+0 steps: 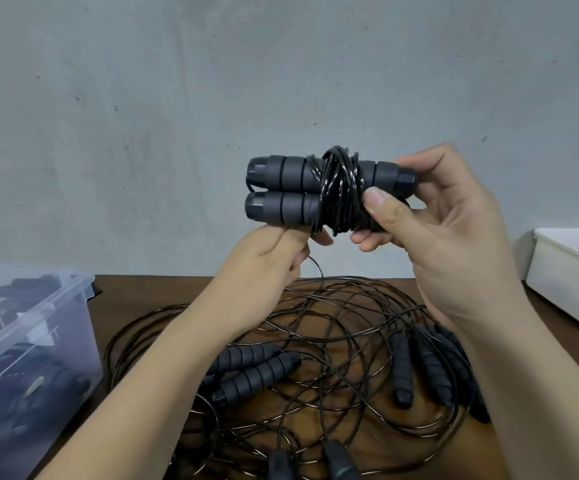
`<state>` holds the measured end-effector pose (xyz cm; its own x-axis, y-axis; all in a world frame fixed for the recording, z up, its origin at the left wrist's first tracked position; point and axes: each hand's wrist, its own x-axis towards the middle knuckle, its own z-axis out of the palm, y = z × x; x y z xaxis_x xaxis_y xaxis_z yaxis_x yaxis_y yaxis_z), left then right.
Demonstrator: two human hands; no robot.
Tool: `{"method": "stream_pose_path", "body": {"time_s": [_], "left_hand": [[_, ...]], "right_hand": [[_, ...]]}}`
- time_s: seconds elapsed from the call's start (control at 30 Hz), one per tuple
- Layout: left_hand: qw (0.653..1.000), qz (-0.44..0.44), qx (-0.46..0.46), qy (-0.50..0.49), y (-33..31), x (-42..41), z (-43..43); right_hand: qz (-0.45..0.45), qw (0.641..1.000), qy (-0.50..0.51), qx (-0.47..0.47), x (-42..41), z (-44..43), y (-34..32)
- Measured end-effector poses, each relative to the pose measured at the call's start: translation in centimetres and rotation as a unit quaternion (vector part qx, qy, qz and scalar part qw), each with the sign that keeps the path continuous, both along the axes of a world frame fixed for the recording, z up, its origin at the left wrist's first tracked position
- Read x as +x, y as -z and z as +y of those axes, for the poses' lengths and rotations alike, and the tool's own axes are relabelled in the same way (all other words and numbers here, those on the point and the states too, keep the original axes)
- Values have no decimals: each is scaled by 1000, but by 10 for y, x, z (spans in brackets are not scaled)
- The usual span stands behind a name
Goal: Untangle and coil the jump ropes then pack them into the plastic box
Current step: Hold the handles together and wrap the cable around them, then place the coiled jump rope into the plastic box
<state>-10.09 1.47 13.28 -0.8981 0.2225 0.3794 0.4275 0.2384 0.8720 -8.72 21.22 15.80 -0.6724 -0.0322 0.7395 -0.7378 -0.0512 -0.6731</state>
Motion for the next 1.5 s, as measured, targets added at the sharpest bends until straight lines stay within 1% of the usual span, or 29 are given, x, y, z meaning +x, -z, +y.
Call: {"method": "stream_pose_path", "body": {"time_s": [0.1,0.2,0.27,0.33,0.4,0.5,0.6,0.67,0.73,0.87,0.97,1.03,1.23,1.3,1.4,1.5], "left_hand": [[995,-44,86,13,3,-4,-4],[983,-73,161,48,1,-9,0],[973,-97,205,50,-2,-10,5],[960,-116,248,56,-2,-8,8],[953,-130,268,55,-2,-6,7],[940,-158,299,45,-4,0,0],[922,-175,346,13,-5,8,-8],[916,-166,366,-15,-6,17,-19],[920,-163,354,-48,-10,32,-33],[947,-117,276,-115,-14,74,-67],[956,-100,232,-150,-12,107,-97],[957,-89,210,-178,-14,126,-121],[964,-44,98,-243,-35,167,-192],[960,-36,67,-268,-47,173,-209],[959,-25,48,-278,-70,179,-237],[949,-17,-24,-315,-81,167,-268]], "right_hand": [[21,998,49,32,-2,-3,3],[27,993,95,65,-4,-2,7],[46,976,166,135,-4,-1,9],[89,944,228,219,-1,-4,11],[132,920,246,274,1,-11,16],[162,894,254,331,-1,-26,29],[191,876,263,356,4,-43,41],[195,876,257,358,10,-55,49],[191,882,239,358,17,-68,58],[200,893,186,357,37,-92,67],[221,897,137,358,53,-113,66],[230,895,101,368,63,-129,64],[238,883,3,405,80,-177,53],[211,891,-2,402,79,-184,49],[155,907,-2,392,76,-199,46],[134,908,-18,397,71,-219,49]]}}
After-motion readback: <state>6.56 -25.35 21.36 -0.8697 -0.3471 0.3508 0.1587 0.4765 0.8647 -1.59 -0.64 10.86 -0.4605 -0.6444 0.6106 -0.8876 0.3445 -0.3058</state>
